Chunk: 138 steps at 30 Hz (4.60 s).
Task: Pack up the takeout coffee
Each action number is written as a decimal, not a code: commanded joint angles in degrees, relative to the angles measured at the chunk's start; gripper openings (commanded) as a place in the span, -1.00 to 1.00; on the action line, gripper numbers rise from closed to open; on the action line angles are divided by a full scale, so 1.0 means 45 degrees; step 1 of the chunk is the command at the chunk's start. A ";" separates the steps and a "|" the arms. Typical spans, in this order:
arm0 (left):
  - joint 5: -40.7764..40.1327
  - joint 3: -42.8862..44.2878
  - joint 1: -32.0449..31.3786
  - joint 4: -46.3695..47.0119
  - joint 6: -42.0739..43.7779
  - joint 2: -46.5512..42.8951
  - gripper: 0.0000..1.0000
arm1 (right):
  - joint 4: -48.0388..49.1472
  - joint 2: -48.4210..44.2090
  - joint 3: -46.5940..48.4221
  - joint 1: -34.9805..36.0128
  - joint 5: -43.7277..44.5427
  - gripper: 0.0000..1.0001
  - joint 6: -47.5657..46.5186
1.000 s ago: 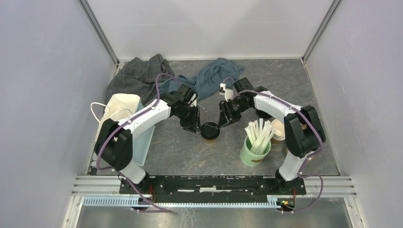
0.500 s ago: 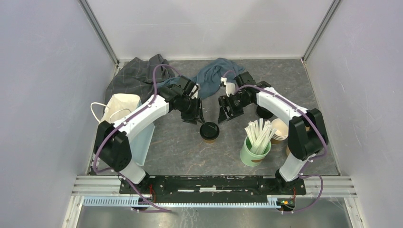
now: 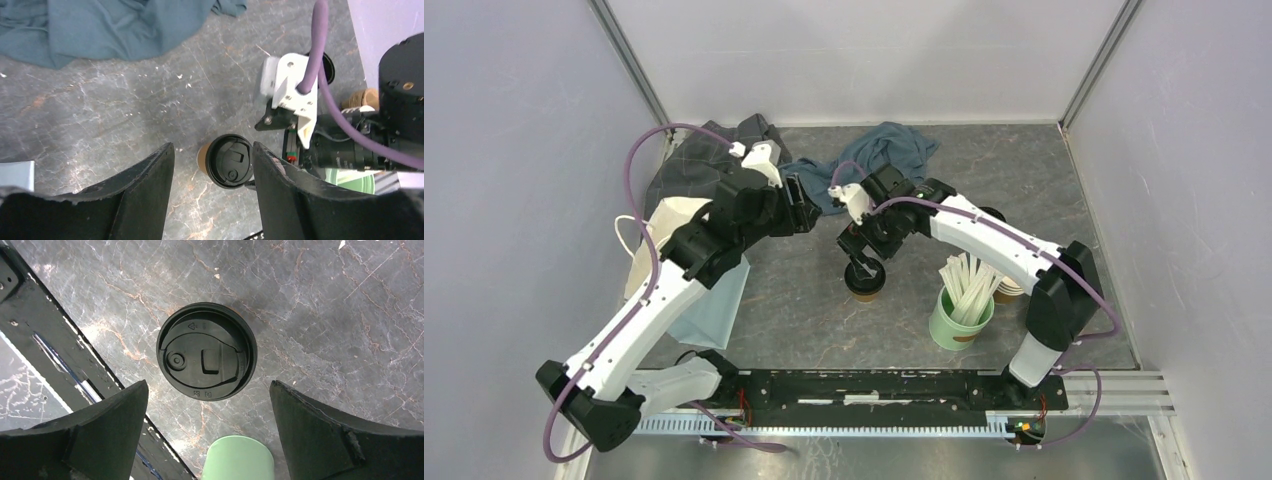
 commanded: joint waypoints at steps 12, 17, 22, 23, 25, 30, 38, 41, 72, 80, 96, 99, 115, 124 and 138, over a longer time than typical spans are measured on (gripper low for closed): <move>-0.1035 0.0125 0.0035 0.1695 0.1033 -0.1032 0.36 | -0.1302 0.1510 0.1676 0.1753 0.2666 0.96 -0.0737; -0.0888 0.0382 0.0027 0.1617 0.1385 -0.0767 0.37 | -0.1518 0.1904 0.1874 0.2088 0.3340 0.93 -0.0727; -0.0778 0.0599 0.0039 0.1501 0.1737 -0.0529 0.37 | -0.1533 0.2124 0.1899 0.2152 0.3994 0.74 -0.0568; -0.0765 0.0638 0.0044 0.1493 0.1787 -0.0480 0.38 | -0.1542 0.2151 0.1879 0.2158 0.4156 0.71 -0.0528; -0.0711 0.0733 0.0027 0.1487 0.1870 -0.0386 0.38 | -0.1426 0.2171 0.1796 0.2141 0.4500 0.65 -0.0344; -0.0601 0.0987 0.0033 0.1417 0.1982 -0.0162 0.38 | -0.0856 0.1882 0.1314 0.1662 0.5337 0.56 0.0337; -0.0355 0.1682 0.0039 0.0858 0.2070 0.0262 0.39 | 0.0156 0.1856 0.0925 -0.1266 0.6520 0.53 0.0950; -0.0330 0.2151 0.0038 0.0502 0.2104 0.0461 0.40 | 0.0571 0.2095 0.0827 -0.2654 0.6961 0.54 0.0875; 0.0279 0.4008 0.0181 -0.0713 0.3625 0.1490 0.43 | 0.1824 0.2796 0.1977 -0.5639 0.4323 0.84 0.1359; 0.0219 0.3823 0.0191 -0.0694 0.3729 0.1371 0.44 | 0.0739 0.2841 0.3567 -0.5811 0.4885 0.96 0.1547; 0.0507 0.3531 0.0240 -0.0256 0.3769 0.1489 0.47 | -0.3421 -0.4959 -0.0852 -0.7221 0.7951 0.82 0.2947; 0.0663 0.3442 0.0239 -0.0152 0.3687 0.1607 0.48 | -0.4324 -0.6126 -0.2290 -0.7851 0.8851 0.70 0.3836; 0.0004 0.3688 -0.0171 -0.0400 0.4184 0.1512 0.52 | -0.2559 -0.6270 -0.5103 -0.8466 0.8341 -0.15 0.3914; -0.0064 0.3809 -0.0153 -0.0441 0.4207 0.1671 0.53 | -0.2400 -0.6351 -0.5136 -0.8465 0.8525 -0.25 0.3784; 0.0015 0.3864 -0.0160 -0.0485 0.4169 0.1644 0.54 | -0.2268 -0.6597 -0.5456 -0.8509 0.8919 -0.25 0.3586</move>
